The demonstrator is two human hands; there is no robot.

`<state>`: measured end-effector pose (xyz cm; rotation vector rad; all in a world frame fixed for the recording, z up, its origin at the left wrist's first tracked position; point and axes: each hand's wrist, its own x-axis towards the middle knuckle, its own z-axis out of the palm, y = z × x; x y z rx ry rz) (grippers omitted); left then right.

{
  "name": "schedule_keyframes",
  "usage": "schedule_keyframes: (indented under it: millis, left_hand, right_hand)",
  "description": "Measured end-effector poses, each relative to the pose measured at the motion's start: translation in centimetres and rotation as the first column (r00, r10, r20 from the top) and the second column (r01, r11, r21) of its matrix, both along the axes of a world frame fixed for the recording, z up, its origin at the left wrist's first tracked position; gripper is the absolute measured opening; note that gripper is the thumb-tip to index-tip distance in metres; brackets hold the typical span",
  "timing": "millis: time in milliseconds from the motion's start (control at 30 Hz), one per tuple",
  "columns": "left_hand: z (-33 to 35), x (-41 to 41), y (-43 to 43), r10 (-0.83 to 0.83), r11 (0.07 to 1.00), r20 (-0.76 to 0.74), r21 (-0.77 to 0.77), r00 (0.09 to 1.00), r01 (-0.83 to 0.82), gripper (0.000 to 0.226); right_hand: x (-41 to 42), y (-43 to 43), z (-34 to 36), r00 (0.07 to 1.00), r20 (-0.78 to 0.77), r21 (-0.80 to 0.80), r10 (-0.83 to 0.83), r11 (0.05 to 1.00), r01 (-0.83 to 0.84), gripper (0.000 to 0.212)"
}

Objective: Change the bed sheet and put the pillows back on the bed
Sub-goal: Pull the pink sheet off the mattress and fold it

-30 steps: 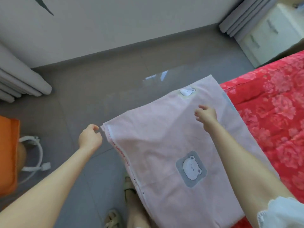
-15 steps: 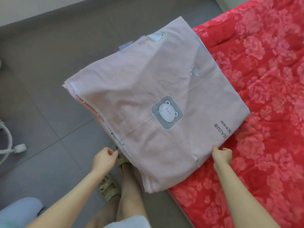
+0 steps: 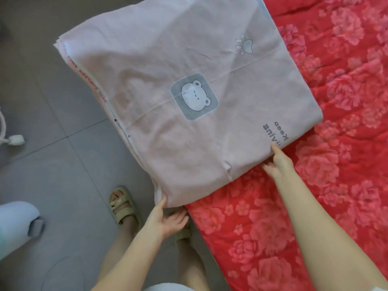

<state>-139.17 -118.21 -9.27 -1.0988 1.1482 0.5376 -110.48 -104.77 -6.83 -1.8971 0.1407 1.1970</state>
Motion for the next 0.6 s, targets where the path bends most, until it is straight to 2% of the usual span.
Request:
schedule_keyframes:
  millis: [67,133,267,333,400,433,500,533,600]
  left_hand:
    - [-0.2,0.9,0.3,0.182,0.983,-0.104,0.021,0.978,-0.18,0.046]
    - [-0.1,1.3,0.5,0.235,0.972,-0.169,0.058,0.957,-0.228,0.028]
    - [0.4,1.3,0.2,0.21,0.976,-0.327,0.122,0.922,-0.179,0.02]
    - [1.9,0.9,-0.1,0.166,0.98,-0.459,0.177,0.873,-0.093,0.029]
    - [4.2,0.5,-0.2,0.093,0.984,-0.653,0.177,0.752,0.032,0.038]
    - [5.7,0.3,0.0,0.077,0.98,-0.74,0.181,0.668,0.087,0.038]
    - [9.7,-0.2,0.7,0.108,0.955,-0.842,0.236,0.528,0.182,0.034]
    - [12.1,-0.6,1.2,0.147,0.938,-0.864,0.276,0.481,0.209,0.033]
    - [16.9,-1.5,1.8,0.227,0.904,-0.876,0.352,0.425,0.242,0.03]
  right_hand:
    - [1.6,0.8,-0.1,0.999,-0.033,0.048,0.003,0.999,-0.002,0.009]
    - [3.1,1.8,-0.4,0.999,-0.05,0.056,0.01,0.998,-0.008,0.014]
    - [4.7,3.7,-0.7,0.999,-0.035,0.034,0.024,0.999,-0.022,0.032]
    - [7.0,5.1,-2.2,0.999,0.039,0.094,0.002,0.996,-0.005,0.057]
    - [7.7,6.1,-1.0,0.996,0.089,0.148,-0.017,0.989,0.003,0.087]
    - [6.7,6.0,1.6,0.994,0.109,0.174,-0.029,0.985,0.01,0.088]
    - [4.4,5.7,8.1,0.984,0.176,0.223,-0.019,0.975,-0.021,0.05]
    - [3.4,5.5,11.1,0.974,0.227,0.234,-0.018,0.972,-0.036,0.034]
    - [2.3,5.2,15.8,0.956,0.291,0.286,-0.025,0.956,-0.062,0.027]
